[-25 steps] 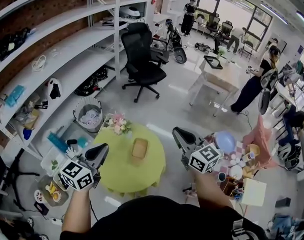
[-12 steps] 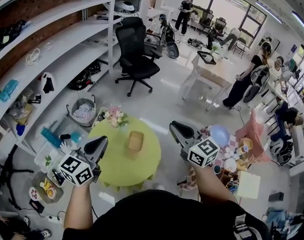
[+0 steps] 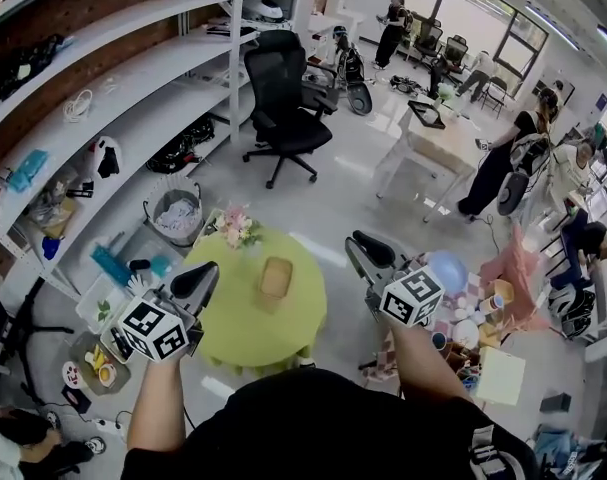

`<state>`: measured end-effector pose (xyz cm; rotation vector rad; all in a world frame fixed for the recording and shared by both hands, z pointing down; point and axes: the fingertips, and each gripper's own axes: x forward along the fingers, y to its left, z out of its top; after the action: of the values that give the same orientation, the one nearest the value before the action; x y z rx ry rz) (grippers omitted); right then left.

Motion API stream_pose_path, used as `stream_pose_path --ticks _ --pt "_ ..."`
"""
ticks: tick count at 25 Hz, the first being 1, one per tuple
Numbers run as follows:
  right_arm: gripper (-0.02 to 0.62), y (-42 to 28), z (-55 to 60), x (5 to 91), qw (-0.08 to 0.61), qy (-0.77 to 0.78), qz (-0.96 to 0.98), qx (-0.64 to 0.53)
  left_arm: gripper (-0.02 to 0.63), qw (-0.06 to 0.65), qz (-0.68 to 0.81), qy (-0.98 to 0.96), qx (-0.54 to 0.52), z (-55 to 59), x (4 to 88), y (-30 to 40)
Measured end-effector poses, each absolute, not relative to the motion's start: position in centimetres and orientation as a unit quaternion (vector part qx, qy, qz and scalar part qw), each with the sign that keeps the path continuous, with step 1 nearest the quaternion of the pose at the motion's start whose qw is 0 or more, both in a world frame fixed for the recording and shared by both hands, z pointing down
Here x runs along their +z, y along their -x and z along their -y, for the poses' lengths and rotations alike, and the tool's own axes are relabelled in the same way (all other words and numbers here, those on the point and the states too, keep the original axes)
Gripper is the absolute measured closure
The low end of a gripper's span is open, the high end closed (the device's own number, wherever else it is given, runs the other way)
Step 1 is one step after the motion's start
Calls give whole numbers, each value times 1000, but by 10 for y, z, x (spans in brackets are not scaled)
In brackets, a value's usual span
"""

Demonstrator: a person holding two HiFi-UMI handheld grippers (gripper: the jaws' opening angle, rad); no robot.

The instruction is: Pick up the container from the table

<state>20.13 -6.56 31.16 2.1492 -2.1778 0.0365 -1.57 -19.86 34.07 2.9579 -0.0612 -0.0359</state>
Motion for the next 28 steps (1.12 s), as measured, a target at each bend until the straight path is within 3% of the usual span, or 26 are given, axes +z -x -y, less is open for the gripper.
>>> stream_pose_path --ticks 12,28 --pt "514 -254 83 335 27 -685 727 31 591 88 47 -995 20 196 354 -23" --pt "502 -290 142 380 87 -631 770 44 591 105 86 -988 72 195 397 -68"
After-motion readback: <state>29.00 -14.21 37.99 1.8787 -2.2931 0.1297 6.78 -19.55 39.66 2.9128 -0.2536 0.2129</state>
